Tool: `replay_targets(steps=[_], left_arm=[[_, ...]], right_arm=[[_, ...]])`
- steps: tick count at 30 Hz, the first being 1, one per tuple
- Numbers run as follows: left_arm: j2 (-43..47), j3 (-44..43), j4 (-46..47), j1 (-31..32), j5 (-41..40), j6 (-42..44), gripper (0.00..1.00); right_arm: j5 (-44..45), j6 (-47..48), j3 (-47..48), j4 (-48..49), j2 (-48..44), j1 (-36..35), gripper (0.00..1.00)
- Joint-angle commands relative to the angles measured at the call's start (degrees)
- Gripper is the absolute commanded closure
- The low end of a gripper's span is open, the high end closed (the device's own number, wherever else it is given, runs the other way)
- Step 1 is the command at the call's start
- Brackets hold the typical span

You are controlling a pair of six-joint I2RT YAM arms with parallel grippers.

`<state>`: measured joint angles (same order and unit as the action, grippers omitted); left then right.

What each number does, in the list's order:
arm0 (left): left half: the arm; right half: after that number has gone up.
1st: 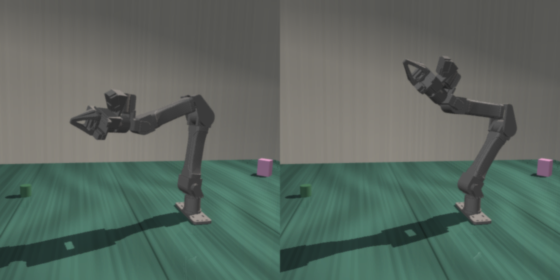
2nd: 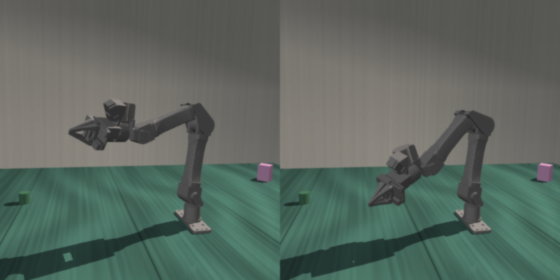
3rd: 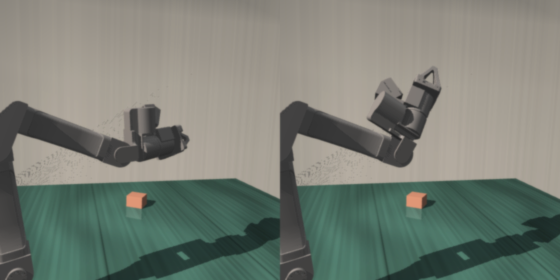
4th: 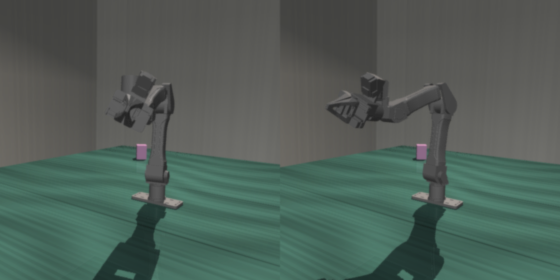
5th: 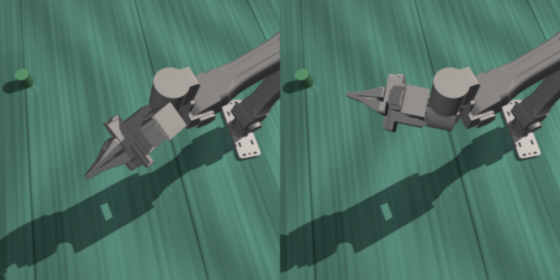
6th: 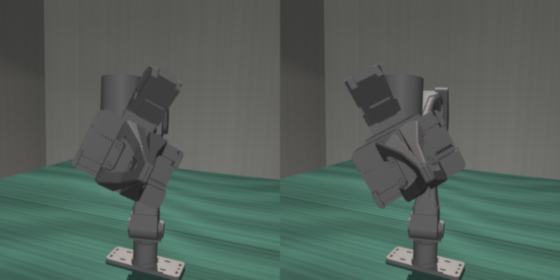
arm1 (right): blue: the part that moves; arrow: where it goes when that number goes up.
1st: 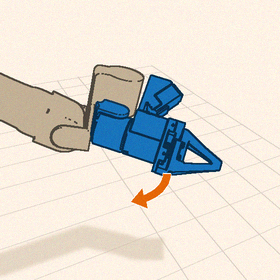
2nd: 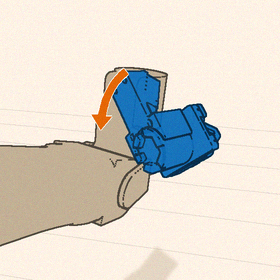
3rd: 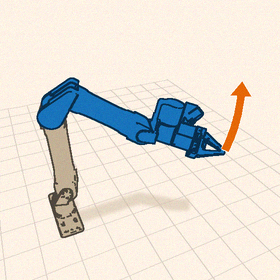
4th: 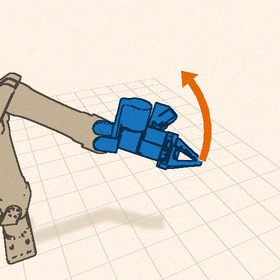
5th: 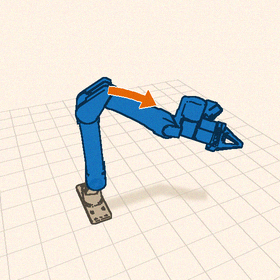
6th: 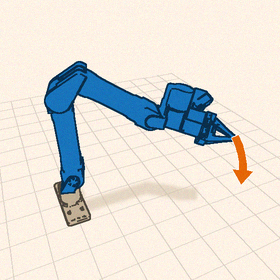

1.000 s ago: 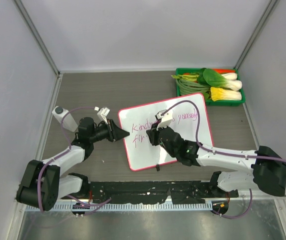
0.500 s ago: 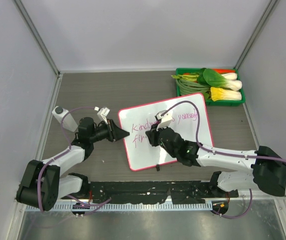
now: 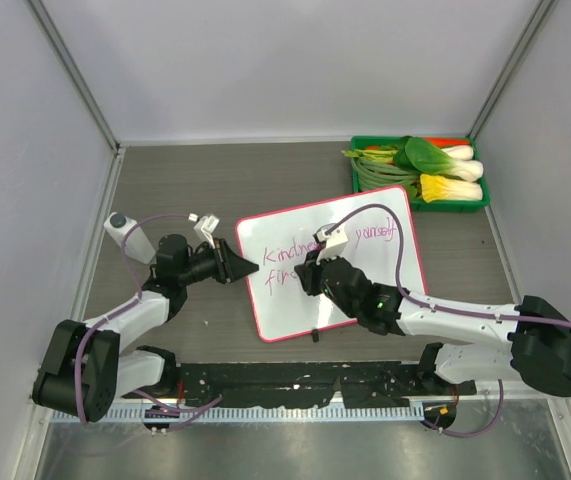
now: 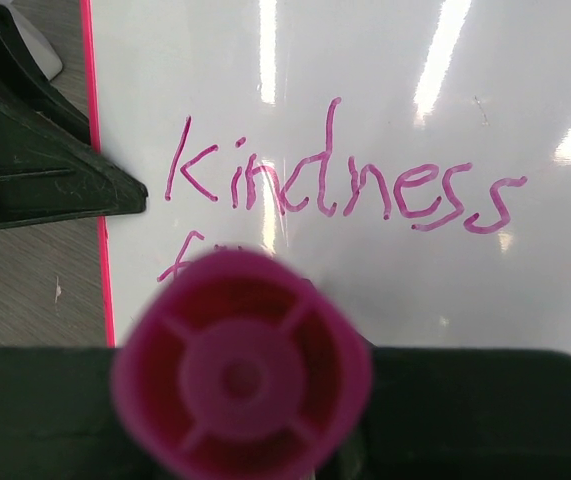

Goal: Write a sentence on the whiteboard

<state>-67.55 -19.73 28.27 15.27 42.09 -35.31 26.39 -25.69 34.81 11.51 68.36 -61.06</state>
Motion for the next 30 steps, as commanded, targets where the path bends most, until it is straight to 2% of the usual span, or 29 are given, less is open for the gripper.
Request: replay_targets(steps=[1,14,24,30], left_arm=[[-0.7,-0.5,-3.0,1.2,-1.0,4.3,1.00],[-0.8,-0.5,-3.1,1.2,-1.0,4.4,1.00],[-1.0,-0.6,-3.1,1.2,-1.0,4.3,1.00],[-1.0,-0.5,-3.0,1.2,-1.0,4.3,1.00]], right_arm=[[-0.6,0.6,-0.3,-1.1,-0.6,0.1,0.99],[-1.3,0.1,3.7,2.9,2.1,0.1,0.99],[-4.3,0.8,5.1,3.0,-1.6,0.9,0.99],[-6.4,-0.1,3.5,2.3,-1.6,4.7,0.99]])
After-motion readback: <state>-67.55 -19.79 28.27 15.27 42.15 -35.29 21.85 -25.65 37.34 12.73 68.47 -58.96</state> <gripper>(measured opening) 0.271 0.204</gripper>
